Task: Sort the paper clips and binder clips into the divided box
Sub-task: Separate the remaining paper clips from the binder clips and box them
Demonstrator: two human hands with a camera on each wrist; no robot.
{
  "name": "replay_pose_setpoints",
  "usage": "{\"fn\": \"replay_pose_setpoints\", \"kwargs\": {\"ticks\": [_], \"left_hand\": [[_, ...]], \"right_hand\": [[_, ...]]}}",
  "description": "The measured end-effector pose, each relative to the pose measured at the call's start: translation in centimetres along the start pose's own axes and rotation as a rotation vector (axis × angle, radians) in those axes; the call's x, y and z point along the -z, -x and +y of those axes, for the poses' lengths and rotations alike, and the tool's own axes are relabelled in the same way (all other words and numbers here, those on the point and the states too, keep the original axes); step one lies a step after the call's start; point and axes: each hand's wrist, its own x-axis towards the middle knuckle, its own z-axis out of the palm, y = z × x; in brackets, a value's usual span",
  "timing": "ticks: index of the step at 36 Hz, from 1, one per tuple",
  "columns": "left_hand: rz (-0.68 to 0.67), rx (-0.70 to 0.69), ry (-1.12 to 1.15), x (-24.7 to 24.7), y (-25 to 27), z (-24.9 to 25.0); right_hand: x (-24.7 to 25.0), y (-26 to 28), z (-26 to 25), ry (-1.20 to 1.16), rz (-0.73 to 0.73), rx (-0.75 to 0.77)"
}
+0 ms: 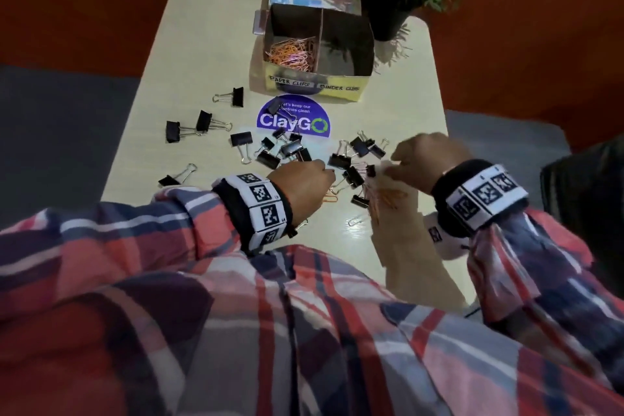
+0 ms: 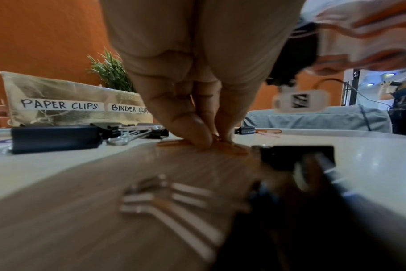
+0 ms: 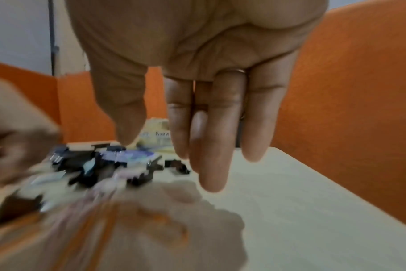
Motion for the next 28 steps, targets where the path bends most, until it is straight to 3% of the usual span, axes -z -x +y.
{"fn": "replay_pose_setpoints", "kwargs": {"ticks": [4, 10, 28], "left_hand": [[-0.027, 0.014, -0.002, 0.0, -0.3, 0.2], [-0.039, 0.063, 0.085, 0.5, -0.1, 0.1], [-0.065, 0.128, 0.277, 0.2, 0.6, -0.7]], "right_hand": [[-2.7, 2.2, -0.7, 0.064, -0.062, -0.033], [-4.1, 3.5, -2.7, 0.032, -0.028, -0.014], [-3.6, 3.2, -5.2, 0.056, -0.042, -0.050]]}}
